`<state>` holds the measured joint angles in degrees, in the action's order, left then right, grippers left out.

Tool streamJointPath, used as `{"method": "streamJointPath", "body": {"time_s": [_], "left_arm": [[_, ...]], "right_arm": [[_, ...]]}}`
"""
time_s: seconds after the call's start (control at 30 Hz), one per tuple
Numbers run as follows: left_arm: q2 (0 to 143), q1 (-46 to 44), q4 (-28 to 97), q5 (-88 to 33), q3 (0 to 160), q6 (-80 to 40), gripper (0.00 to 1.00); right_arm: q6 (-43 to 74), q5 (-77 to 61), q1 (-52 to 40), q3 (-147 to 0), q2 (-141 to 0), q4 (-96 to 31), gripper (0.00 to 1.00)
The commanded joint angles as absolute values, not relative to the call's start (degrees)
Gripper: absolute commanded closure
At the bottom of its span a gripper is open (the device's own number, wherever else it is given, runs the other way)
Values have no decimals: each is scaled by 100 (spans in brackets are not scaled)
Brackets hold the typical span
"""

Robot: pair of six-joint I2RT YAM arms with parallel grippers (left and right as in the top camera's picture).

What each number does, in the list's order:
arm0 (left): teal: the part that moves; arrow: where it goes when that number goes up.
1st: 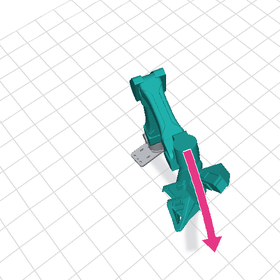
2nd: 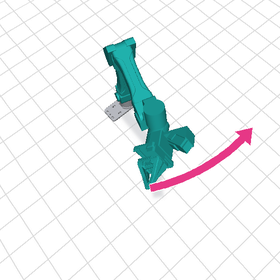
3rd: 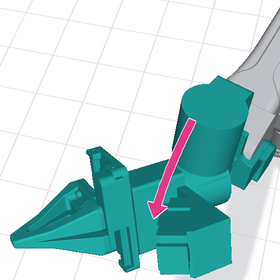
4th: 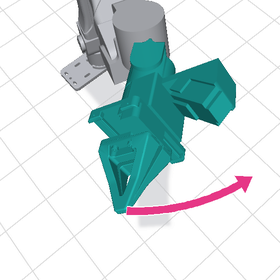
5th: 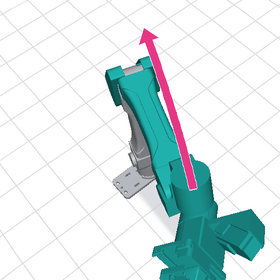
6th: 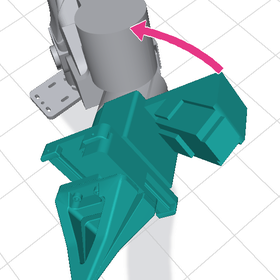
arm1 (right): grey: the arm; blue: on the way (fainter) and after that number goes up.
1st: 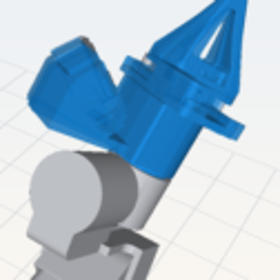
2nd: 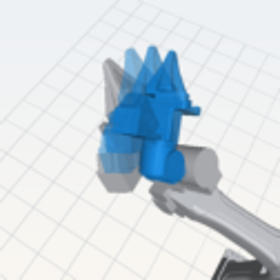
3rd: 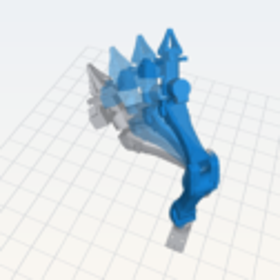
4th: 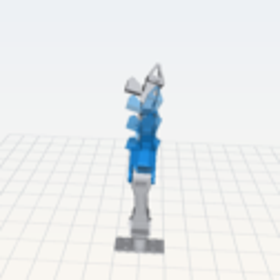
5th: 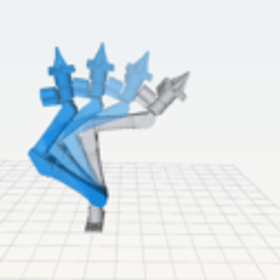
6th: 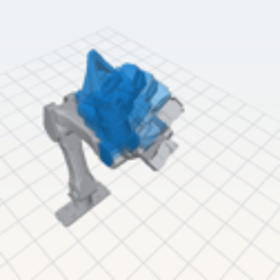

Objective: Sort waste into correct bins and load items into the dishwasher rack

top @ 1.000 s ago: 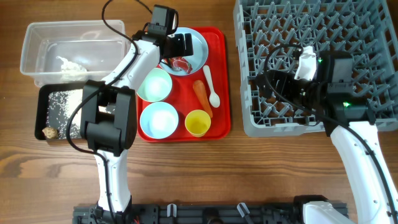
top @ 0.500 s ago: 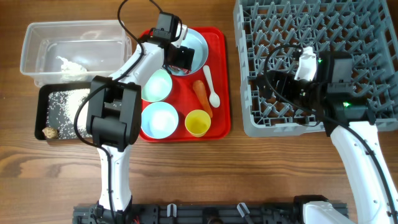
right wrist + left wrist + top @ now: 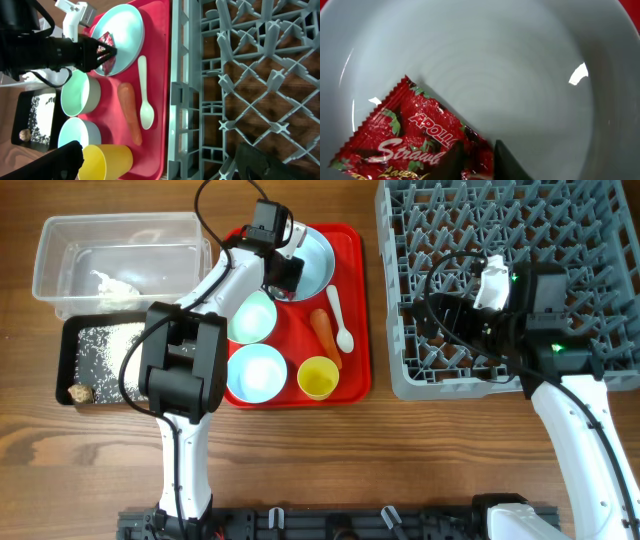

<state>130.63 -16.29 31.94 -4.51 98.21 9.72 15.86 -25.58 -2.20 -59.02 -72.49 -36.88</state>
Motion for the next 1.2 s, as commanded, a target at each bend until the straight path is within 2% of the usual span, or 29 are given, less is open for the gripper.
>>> {"method": "streamJointPath", "body": {"time_s": [0.0, 0.17, 0.63, 0.83, 0.87, 0.9, 0.93, 1.0, 1.07, 1.17], "left_arm": [[13172, -1673, 3236, -576, 9848, 982, 96], [13111, -1664, 3109, -574, 9896, 923, 96], [11786, -1343, 3511, -550, 10551, -517, 96], [11740, -1151, 3756, -532, 10541, -567, 96], [11762, -1138, 3756, -534, 10532, -567, 91], [11815, -1140, 3760, -532, 10530, -567, 65], [11872, -1142, 3763, -537, 10521, -569, 49], [12036, -1179, 3800, -532, 10521, -567, 24], [12239, -1216, 3820, -534, 10521, -589, 14], [12556, -1267, 3776, -576, 10523, -716, 11]], "right_arm": [[1649, -2473, -239, -5951, -7319, -3693, 1], [1651, -2432, -239, -5951, -7319, -3693, 1], [1651, -2432, -239, -5951, -7319, -3688, 1], [1651, -2368, -239, -5951, -7319, -3682, 0], [1651, -2368, -239, -5951, -7319, -3682, 1], [1651, -2368, -239, -5951, -7319, -3675, 0], [1653, -2368, -239, -5951, -7319, -3671, 1], [1664, -2370, -239, -5951, -7319, -3669, 0], [1667, -2370, -239, -5951, -7319, -3673, 1], [1649, -2368, -239, -5951, -7319, -3693, 0]]}}
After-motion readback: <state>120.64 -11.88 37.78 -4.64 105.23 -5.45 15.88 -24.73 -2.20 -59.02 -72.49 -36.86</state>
